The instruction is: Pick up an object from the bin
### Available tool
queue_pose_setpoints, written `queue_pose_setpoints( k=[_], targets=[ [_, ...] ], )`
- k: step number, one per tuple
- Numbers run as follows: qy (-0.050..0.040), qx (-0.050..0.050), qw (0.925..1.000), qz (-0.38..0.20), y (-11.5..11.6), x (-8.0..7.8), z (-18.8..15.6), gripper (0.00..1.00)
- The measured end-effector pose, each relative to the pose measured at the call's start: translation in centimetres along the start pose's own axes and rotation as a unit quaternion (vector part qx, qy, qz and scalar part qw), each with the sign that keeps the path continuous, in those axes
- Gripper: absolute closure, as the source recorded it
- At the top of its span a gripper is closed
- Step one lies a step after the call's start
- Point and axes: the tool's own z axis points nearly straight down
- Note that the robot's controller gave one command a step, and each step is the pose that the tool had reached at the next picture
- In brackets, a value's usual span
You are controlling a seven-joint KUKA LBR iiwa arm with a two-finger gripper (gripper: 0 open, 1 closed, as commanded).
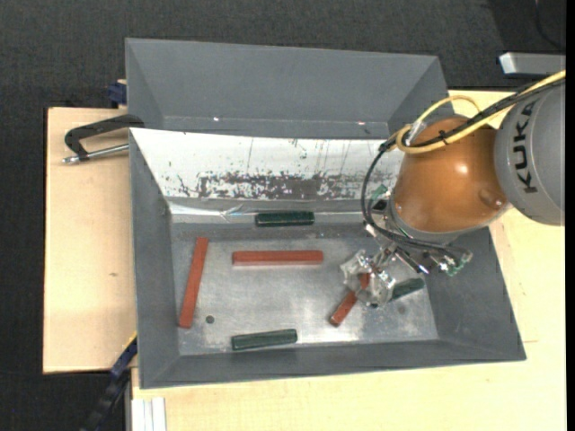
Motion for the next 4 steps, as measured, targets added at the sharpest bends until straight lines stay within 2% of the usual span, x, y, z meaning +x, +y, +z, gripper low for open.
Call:
queue_pose_setpoints(
  k=[1,2,4],
  targets=[
    [-0.0007,0.002,0.9771,-0.213,0.3,-1.57,3.9,0.0],
    [0.0006,0.003,0.9771,-0.213,0.19,-1.68,3.93,1.0],
    [0.0004,0.003,0.9771,-0.213,0.19,-1.7,3.91,1.0]
  ],
)
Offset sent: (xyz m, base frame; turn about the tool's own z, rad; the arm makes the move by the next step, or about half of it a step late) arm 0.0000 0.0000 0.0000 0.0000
